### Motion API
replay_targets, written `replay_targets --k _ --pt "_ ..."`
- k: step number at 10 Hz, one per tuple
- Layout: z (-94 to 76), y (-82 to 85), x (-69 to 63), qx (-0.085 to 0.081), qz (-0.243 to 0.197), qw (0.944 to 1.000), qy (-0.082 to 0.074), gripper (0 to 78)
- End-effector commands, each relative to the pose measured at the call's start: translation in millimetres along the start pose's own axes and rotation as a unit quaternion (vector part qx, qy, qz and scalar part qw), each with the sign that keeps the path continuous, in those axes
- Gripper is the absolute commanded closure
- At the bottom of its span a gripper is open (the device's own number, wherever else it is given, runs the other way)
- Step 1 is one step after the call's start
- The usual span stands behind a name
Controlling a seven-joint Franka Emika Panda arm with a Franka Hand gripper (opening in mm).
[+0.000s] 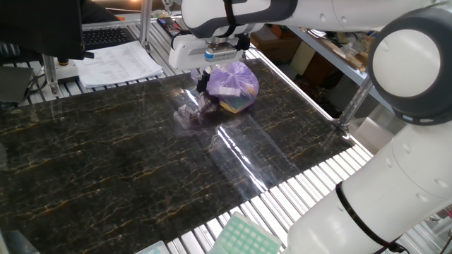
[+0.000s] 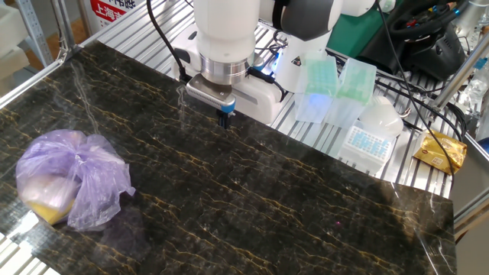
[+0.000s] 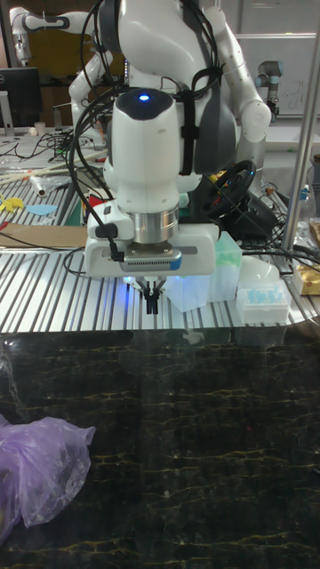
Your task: Pick up a bag of things
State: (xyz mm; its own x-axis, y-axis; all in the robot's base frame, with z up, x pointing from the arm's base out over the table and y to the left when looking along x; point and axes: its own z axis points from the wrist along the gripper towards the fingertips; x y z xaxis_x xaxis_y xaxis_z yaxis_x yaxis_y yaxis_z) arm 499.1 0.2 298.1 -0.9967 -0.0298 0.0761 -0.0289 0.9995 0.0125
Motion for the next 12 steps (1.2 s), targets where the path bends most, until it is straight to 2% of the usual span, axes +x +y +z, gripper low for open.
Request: replay_targets --k 1,8,12 --pt "-1.4 -0.1 -0.5 0.0 0.0 1.0 -0.002 77.6" --pt "-1.4 -0.1 -0.5 0.001 -0.001 1.0 -0.002 77.6" --pt "-1.4 -0.1 -0.5 0.002 0.0 1.0 -0.008 77.6"
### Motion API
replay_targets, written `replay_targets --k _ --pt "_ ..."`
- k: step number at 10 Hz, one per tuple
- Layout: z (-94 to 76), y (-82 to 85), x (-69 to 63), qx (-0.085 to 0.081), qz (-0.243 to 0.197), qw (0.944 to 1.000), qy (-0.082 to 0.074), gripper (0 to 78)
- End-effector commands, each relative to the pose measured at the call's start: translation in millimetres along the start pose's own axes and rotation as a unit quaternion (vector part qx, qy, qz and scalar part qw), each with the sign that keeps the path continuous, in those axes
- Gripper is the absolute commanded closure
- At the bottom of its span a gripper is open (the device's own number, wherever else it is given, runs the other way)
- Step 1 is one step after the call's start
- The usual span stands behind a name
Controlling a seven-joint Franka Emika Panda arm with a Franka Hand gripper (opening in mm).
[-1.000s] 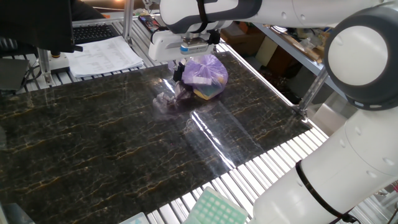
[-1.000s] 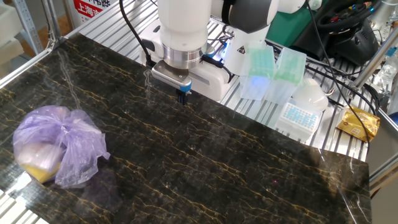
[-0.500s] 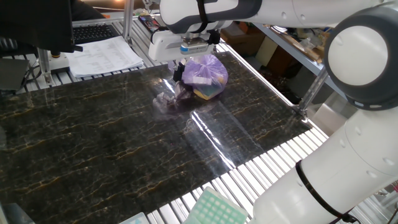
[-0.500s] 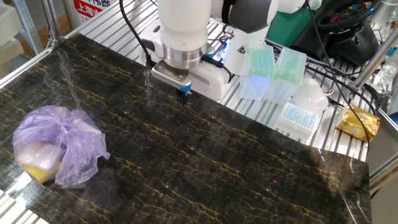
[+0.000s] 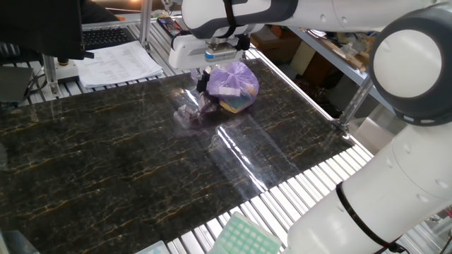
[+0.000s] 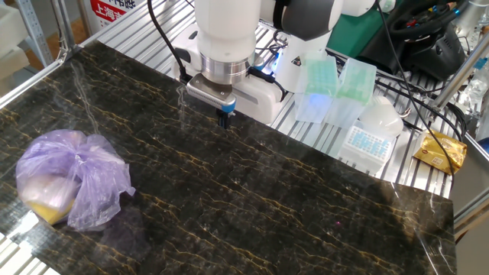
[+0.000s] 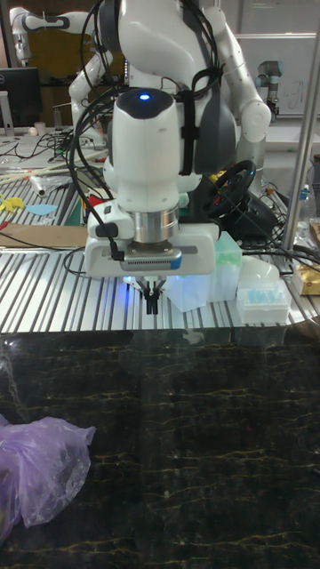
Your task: Pick up a bag of things
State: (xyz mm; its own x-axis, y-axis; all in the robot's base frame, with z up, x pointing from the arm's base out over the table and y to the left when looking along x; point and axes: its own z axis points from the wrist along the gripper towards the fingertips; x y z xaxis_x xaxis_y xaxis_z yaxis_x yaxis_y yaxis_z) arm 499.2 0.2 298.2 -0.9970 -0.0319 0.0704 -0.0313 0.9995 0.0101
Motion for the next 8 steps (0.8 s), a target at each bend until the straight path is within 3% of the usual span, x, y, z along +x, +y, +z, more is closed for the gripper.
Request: replay_targets --k 1,3,8 --pt "-1.3 -0.1 -0.4 0.004 0.001 1.0 -0.005 77.6" --pt "-1.3 -0.1 -0.4 0.015 0.002 0.9999 -0.005 77.6" --pt "-1.3 -0.1 -0.4 0.014 0.009 0.9998 -0.004 77.6"
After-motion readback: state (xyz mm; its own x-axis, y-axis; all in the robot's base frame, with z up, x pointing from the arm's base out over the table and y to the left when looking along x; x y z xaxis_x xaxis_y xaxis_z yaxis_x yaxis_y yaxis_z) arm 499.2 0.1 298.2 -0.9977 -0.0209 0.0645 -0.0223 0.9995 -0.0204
